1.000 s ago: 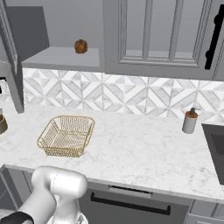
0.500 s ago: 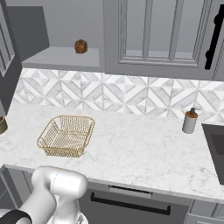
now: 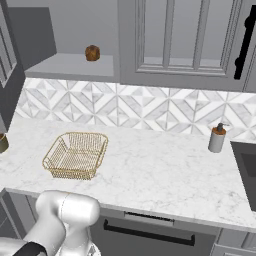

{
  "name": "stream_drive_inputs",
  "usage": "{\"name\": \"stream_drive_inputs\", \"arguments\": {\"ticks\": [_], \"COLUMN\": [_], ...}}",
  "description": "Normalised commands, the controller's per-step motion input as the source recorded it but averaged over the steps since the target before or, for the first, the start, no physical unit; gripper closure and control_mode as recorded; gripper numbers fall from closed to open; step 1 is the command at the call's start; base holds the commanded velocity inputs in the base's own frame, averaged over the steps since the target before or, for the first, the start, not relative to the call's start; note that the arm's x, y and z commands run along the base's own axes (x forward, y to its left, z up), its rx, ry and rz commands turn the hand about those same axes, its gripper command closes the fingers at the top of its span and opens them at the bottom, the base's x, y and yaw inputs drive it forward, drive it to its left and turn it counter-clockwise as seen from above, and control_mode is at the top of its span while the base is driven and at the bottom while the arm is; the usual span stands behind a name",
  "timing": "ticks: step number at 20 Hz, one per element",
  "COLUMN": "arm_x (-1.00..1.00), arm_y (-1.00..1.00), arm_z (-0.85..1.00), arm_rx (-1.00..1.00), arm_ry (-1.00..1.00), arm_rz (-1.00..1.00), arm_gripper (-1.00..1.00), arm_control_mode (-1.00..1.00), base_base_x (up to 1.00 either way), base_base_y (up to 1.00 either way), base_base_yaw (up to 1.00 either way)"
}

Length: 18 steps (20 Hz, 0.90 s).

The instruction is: Open the cabinet, pick up the bread from the cabinet and place it in the basket. Then move the basket to the dining counter.

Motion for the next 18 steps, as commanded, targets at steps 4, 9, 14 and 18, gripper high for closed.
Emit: {"name": "stream_drive_inputs", "arguments": {"ticks": [4,9,14,18], "arm_x": [0.40,0.87,1.00,0.99], "arm_y": [-0.91,-0.61,0.08,0.64], "arm_z": [0.04,-0.21,-0.13,0.00], "arm_rx": [0.39,0.39,0.31,0.27], "arm_ry": [0.15,0.09,0.03,0.02], "arm_rz": [0.23,0.21,0.12,0.20], "arm_gripper": [-1.00,-1.00,-1.00,-1.00], "arm_control_mode": [-1.00,-1.00,-1.00,-1.00], "base_base_x": [0.00,0.00,0.00,0.00], "base_base_y": [0.00,0.00,0.00,0.00], "base_base_yaw": [0.00,0.00,0.00,0.00]}}
